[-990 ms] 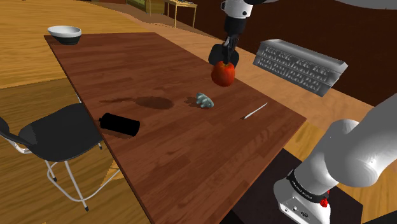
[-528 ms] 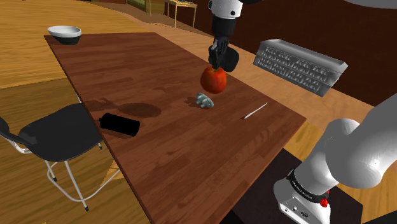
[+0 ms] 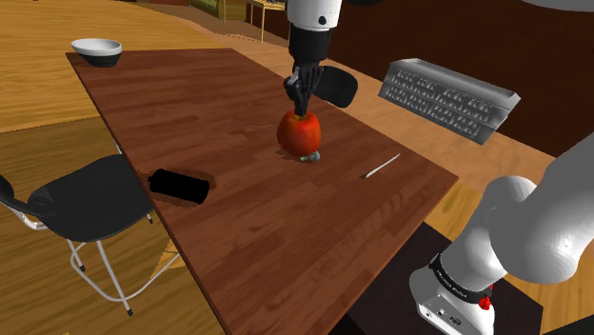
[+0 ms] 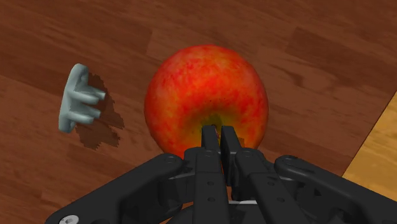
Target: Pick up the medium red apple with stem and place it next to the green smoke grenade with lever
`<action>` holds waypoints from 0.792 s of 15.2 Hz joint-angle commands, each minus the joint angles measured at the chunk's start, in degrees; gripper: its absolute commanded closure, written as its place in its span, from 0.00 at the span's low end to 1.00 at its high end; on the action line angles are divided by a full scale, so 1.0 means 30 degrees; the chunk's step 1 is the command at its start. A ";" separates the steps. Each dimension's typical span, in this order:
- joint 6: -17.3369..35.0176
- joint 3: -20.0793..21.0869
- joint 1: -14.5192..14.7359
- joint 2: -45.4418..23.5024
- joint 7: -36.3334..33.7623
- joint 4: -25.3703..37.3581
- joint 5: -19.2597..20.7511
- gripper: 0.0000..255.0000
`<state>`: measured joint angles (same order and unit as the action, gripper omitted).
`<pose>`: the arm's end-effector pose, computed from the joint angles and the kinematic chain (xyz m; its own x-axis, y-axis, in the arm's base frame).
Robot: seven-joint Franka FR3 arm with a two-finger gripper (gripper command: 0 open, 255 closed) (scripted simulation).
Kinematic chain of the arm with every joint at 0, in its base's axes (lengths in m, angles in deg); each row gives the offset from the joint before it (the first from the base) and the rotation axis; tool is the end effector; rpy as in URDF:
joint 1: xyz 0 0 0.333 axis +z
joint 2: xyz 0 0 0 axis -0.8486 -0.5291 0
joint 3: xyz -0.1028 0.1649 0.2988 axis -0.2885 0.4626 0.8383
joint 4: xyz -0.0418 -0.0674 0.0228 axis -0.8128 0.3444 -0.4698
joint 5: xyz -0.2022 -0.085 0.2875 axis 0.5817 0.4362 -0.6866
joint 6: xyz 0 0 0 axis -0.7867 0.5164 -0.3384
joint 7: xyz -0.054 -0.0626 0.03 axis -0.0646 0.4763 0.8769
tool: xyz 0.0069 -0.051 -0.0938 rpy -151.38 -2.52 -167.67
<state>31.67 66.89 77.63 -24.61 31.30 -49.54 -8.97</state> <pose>0.4229 0.2137 0.6177 0.9477 0.3179 -0.0280 0.3191 -0.9439 0.0852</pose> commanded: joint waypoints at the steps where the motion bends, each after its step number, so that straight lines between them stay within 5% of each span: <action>1: -0.0144 0.0527 0.0375 -0.0608 -0.0932 0.0683 -0.0036 1.00; 8: -0.0819 0.2301 0.1865 -0.2864 -0.4208 0.3343 0.0151 1.00; 12: 0.0226 0.2281 0.1861 -0.2778 -0.4254 0.2214 0.0137 1.00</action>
<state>31.66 73.63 83.11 -32.98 18.82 -42.20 -8.54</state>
